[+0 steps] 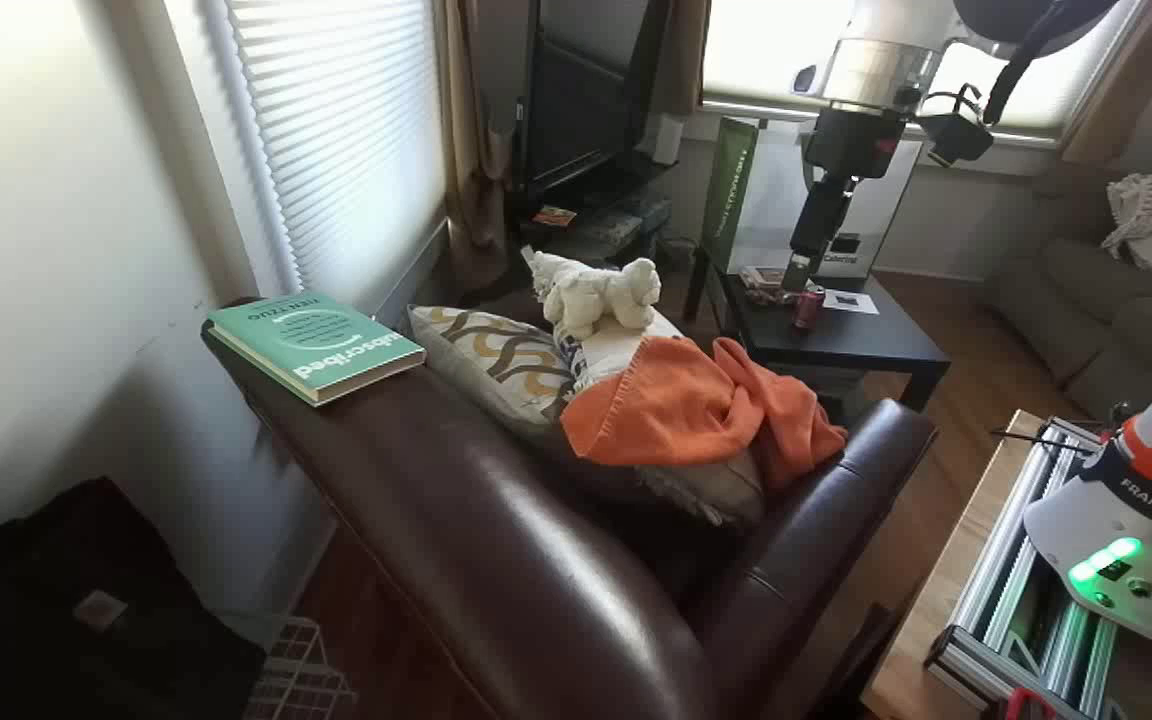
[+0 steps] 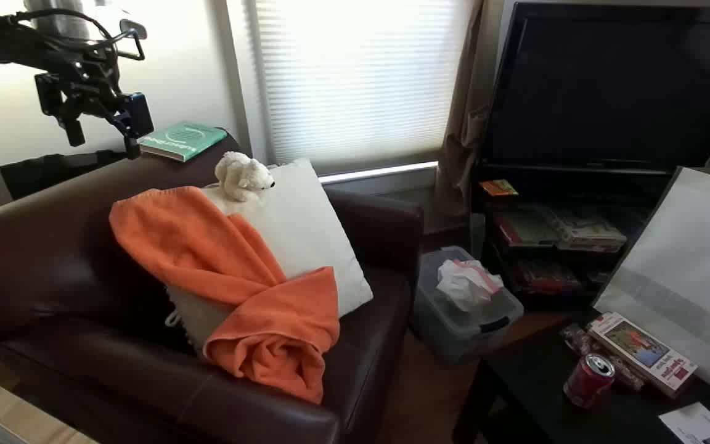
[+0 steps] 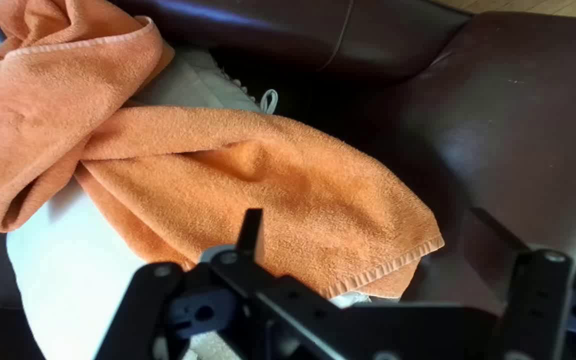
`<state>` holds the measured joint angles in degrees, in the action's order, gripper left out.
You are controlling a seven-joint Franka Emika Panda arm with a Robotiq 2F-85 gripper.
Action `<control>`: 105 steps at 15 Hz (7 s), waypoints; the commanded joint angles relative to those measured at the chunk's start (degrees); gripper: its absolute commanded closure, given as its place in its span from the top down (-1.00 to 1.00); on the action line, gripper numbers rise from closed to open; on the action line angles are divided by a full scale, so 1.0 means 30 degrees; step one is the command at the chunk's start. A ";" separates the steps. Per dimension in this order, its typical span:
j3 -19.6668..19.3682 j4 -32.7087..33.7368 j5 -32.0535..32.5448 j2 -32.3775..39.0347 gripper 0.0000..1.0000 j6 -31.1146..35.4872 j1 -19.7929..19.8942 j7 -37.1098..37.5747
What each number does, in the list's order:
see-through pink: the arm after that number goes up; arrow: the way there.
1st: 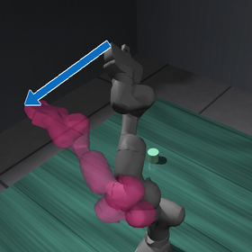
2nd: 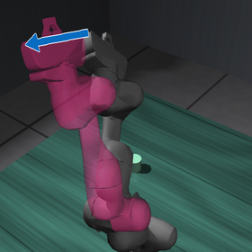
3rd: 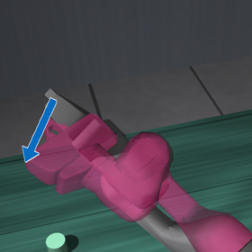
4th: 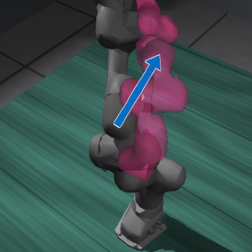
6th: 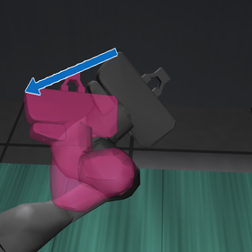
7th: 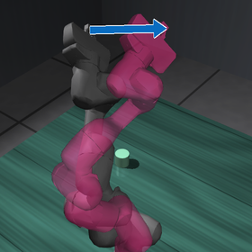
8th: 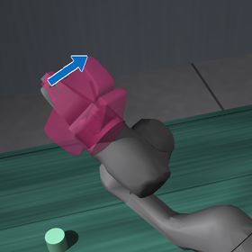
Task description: Pick up the orange blanket and put it on the backrest of the couch
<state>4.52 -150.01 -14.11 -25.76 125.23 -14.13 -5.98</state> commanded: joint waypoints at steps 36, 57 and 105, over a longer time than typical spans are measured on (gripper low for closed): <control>-0.1082 0.0960 1.2041 1.2581 1.00 0.5612 0.5100 0.7355; -0.7027 0.2584 0.6134 2.1205 0.11 1.4319 -0.0820 0.9264; -0.9625 0.3068 3.1154 0.3324 -0.94 -0.6744 -2.3319 1.8812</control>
<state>-35.69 -140.54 75.88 -9.51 113.59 -87.26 51.43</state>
